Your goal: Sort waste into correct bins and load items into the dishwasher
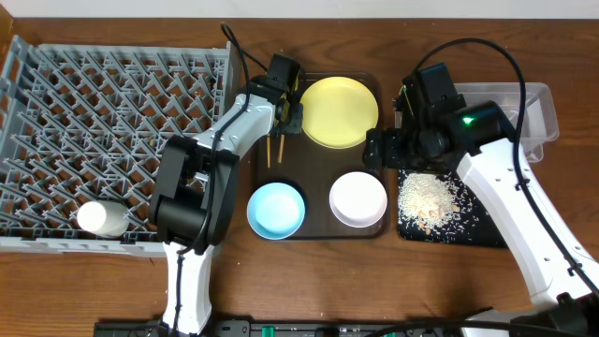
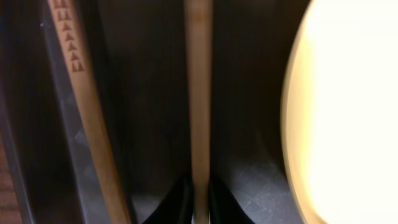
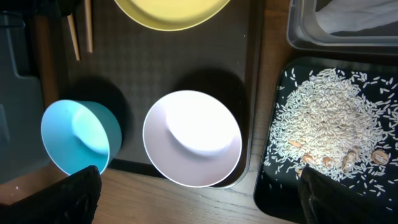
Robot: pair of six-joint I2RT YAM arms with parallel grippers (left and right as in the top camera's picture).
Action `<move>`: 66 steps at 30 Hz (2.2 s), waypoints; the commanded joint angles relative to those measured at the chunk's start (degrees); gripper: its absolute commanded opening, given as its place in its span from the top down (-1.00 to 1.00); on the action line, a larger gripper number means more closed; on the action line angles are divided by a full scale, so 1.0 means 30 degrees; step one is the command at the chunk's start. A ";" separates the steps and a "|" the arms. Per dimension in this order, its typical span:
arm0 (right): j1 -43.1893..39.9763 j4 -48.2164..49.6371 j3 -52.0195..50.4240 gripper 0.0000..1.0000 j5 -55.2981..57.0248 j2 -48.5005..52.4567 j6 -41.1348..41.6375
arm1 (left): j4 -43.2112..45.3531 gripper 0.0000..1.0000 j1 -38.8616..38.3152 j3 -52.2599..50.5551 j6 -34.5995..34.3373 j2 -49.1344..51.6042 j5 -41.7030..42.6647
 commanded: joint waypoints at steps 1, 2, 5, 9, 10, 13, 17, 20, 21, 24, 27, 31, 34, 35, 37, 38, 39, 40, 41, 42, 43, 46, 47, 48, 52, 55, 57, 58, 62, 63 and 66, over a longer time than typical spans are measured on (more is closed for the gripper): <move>-0.0087 0.0000 0.0350 -0.98 0.0000 0.0211 -0.0036 | -0.0437 0.85 0.0029 0.0204 0.0095 0.0058 -0.0044; -0.0087 -0.0007 0.0350 -0.98 0.0000 0.0211 -0.0029 | -0.0510 0.85 0.0029 0.0204 0.0095 -0.0226 -0.0044; -0.0087 -0.0087 0.0350 -0.98 0.0000 0.0211 -0.0036 | -0.0860 0.85 0.0044 0.0204 0.0087 -0.1501 -0.0036; -0.0087 -0.0204 0.0350 -0.98 0.0000 0.0211 -0.0036 | -0.2011 0.85 0.0080 0.0204 0.0095 -0.4102 -0.0051; -0.0087 -0.0204 0.0350 -0.98 0.0000 0.0211 -0.0036 | -0.2499 0.85 0.0131 0.0204 0.0095 -0.4838 -0.0051; -0.0087 -0.0204 0.0350 -0.98 0.0000 0.0211 -0.0036 | -0.4197 0.85 0.0481 0.0204 0.0109 -0.6965 -0.0430; -0.0087 -0.0197 0.0350 -0.99 0.0000 0.0211 -0.0044 | -0.6783 0.85 0.1362 0.0197 0.0867 -0.9180 -0.2936; -0.0087 -0.0197 0.0350 -0.98 0.0000 0.0211 -0.0044 | -0.8153 0.85 0.2186 0.0197 0.2361 -0.9537 -0.3730; -0.0087 -0.0189 0.0350 -0.98 0.0000 0.0211 -0.0044 | -0.8386 0.85 0.2492 0.0124 0.2718 -0.9464 -0.3716; -0.0087 -0.0160 0.0350 -0.98 0.0000 0.0211 -0.0044 | -0.8357 0.85 0.3410 -0.0532 0.2834 -0.9005 -0.3716; -0.0087 -0.0197 0.0350 -0.99 -0.0015 0.0211 -0.0036 | -0.8065 0.84 0.4080 -0.1195 0.2834 -0.8269 -0.3708; -0.0087 -0.0197 0.0350 -0.99 -0.0073 0.0211 -0.0036 | -0.7803 0.85 0.4605 -0.1421 0.2834 -0.7155 -0.3708; -0.0087 -0.0204 0.0350 -0.99 -0.0073 0.0211 -0.0036 | -0.7796 0.85 0.4677 -0.1421 0.2841 -0.6645 -0.3716; -0.0080 -0.0204 0.0350 -0.98 -0.0073 0.0211 -0.0036 | -0.7796 0.85 0.4670 -0.1421 0.2834 -0.6608 -0.3708; -0.0087 -0.0204 0.0350 -0.99 -0.0073 0.0211 -0.0036 | -0.7803 0.76 0.4619 -0.1406 0.2841 -0.6659 -0.3716; -0.0087 -0.0204 0.0350 -0.98 -0.0073 0.0211 -0.0036 | -0.7803 0.68 0.4619 -0.1392 0.2841 -0.6761 -0.3716; -0.0087 -0.0197 0.0350 -0.98 -0.0073 0.0211 -0.0036 | -0.7810 0.56 0.4619 -0.1355 0.2841 -0.6943 -0.3716; -0.0087 -0.0197 0.0350 -0.98 -0.0073 0.0211 -0.0036 | -0.7825 0.44 0.4619 -0.1304 0.2834 -0.7118 -0.3708; -0.0087 -0.0189 0.0350 -0.98 -0.0073 0.0211 -0.0036 | -0.7898 0.31 0.4619 -0.1188 0.2834 -0.7322 -0.3701; -0.0087 -0.0189 0.0350 -0.98 -0.0066 0.0211 -0.0036 | -0.8021 0.24 0.4619 -0.1027 0.2827 -0.7533 -0.3701; -0.0087 -0.0189 0.0350 -0.99 -0.0066 0.0211 -0.0036 | -0.8131 0.16 0.4612 -0.0831 0.2812 -0.7818 -0.3606; -0.0087 -0.0189 0.0350 -0.98 -0.0066 0.0211 -0.0036 | -0.8138 0.04 0.4546 -0.0546 0.2681 -0.8837 -0.2528; -0.0087 -0.0197 0.0350 -0.99 -0.0066 0.0211 -0.0036 | -0.8072 0.03 0.4503 -0.0546 0.2681 -0.9136 -0.2076; -0.0087 -0.0204 0.0350 -0.99 -0.0066 0.0211 -0.0036 | -0.7963 0.03 0.4437 -0.0546 0.2674 -0.9442 -0.1311; -0.0087 -0.0204 0.0350 -0.99 -0.0066 0.0211 -0.0036 | -0.6929 0.03 0.3672 -0.0554 0.2543 -0.9938 0.2091; -0.0087 -0.0182 0.0350 -0.99 -0.0058 0.0211 -0.0036 | -0.5814 0.02 0.2718 -0.0780 0.2543 -0.9559 0.2426; -0.0087 -0.0131 0.0350 -0.98 -0.0058 0.0211 -0.0036 | -0.4976 0.01 0.2091 -0.1049 0.2514 -0.8925 0.1989; -0.0087 -0.0138 0.0350 -0.99 -0.0066 0.0211 -0.0036 | -0.4626 0.01 0.1872 -0.1137 0.2382 -0.8517 0.1741; -0.0087 -0.0219 0.0350 -0.99 -0.0066 0.0211 -0.0036 | -0.3279 0.01 0.1319 -0.1202 0.1260 -0.6346 0.0306; -0.0087 -0.0226 0.0350 -0.98 -0.0066 0.0211 -0.0036 | -0.2747 0.01 0.1282 -0.1202 0.0903 -0.5683 -0.0015; -0.0087 -0.0219 0.0350 -0.99 -0.0066 0.0211 -0.0036 | -0.1384 0.05 0.1297 -0.1202 0.0364 -0.4124 -0.0080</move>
